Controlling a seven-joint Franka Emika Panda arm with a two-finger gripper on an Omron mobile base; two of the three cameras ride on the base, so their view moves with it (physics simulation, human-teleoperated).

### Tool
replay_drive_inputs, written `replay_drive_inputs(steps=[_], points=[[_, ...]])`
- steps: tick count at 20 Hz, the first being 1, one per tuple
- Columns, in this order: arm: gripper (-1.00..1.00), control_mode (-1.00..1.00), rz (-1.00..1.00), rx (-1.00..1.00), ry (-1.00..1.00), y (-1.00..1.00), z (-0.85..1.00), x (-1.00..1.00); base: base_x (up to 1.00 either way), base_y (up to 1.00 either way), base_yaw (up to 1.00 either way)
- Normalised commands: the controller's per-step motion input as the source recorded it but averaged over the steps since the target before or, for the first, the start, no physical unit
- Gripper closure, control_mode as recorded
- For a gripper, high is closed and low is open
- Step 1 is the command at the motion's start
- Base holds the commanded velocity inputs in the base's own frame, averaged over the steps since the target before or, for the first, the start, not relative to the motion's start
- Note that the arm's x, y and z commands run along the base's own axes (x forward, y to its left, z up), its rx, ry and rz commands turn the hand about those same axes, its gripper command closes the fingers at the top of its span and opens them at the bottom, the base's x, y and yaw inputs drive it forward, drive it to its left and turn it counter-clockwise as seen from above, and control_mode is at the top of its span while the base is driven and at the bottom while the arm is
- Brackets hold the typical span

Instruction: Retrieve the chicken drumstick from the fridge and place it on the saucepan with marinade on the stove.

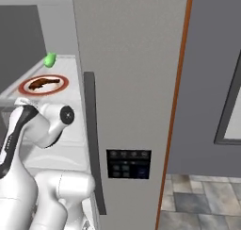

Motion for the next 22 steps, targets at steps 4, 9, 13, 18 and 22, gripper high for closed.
replay_drive_inputs(steps=[4, 9, 13, 18, 22], points=[[-1.0, 1.0, 0.0, 0.0, 0.0, 0.0, 0.0, 0.0, 0.54, 0.2, -0.08], [-1.0, 1.0, 0.0, 0.0, 0.0, 0.0, 0.0, 0.0, 0.12, 0.04, -0.02], [-1.0, 1.0, 0.0, 0.0, 0.0, 0.0, 0.0, 0.0, -0.63, -0.03, 0.0], [-1.0, 1.0, 0.0, 0.0, 0.0, 0.0, 0.0, 0.0, -0.52, -0.02, 0.0], [-1.0, 1.0, 0.0, 0.0, 0.0, 0.0, 0.0, 0.0, 0.0, 0.0, 0.0]])
